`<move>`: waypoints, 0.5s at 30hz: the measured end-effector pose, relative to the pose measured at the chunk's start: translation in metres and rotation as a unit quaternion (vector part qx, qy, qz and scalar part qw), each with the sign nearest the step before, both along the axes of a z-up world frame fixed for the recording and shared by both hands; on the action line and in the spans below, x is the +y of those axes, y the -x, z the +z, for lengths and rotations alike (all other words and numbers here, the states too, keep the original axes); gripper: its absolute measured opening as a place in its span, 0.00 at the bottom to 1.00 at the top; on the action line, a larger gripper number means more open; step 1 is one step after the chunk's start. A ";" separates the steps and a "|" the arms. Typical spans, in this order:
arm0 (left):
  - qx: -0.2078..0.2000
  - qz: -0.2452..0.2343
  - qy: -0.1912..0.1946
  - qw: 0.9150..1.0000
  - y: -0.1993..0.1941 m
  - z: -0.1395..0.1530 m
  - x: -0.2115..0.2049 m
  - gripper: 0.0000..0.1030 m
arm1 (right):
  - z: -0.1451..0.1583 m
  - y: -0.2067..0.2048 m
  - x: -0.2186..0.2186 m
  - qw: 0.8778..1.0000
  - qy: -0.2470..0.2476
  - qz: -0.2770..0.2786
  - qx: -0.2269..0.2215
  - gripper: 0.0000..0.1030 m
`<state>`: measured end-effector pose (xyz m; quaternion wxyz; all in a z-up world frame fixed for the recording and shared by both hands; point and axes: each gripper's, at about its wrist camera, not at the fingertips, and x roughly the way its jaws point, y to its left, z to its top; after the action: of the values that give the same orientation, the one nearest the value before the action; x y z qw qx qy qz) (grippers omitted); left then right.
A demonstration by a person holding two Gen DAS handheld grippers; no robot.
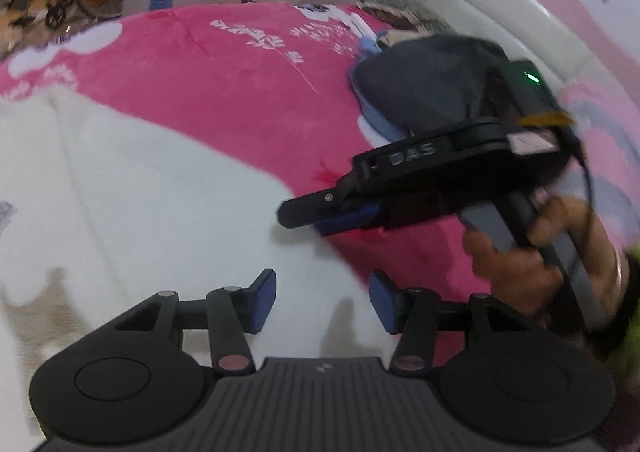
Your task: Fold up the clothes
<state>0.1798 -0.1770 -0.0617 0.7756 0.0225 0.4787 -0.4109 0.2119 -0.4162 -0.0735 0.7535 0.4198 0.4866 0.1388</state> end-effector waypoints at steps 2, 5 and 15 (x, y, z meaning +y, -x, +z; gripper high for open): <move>0.010 0.010 -0.008 1.000 -0.002 -0.014 -0.008 0.51 | 0.001 0.001 -0.005 1.000 -0.030 -0.008 -0.004 0.30; 0.012 0.015 -0.027 0.999 -0.004 -0.030 -0.018 0.51 | 0.003 0.003 -0.004 0.998 -0.058 0.001 -0.013 0.30; 0.013 0.041 -0.035 0.998 -0.006 -0.037 -0.026 0.46 | 0.015 0.003 -0.011 0.995 -0.086 -0.009 -0.046 0.30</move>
<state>0.1856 -0.2032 -0.0988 0.7839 0.0246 0.5036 -0.3624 0.2085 -0.4272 -0.0586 0.7372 0.4805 0.4341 0.1929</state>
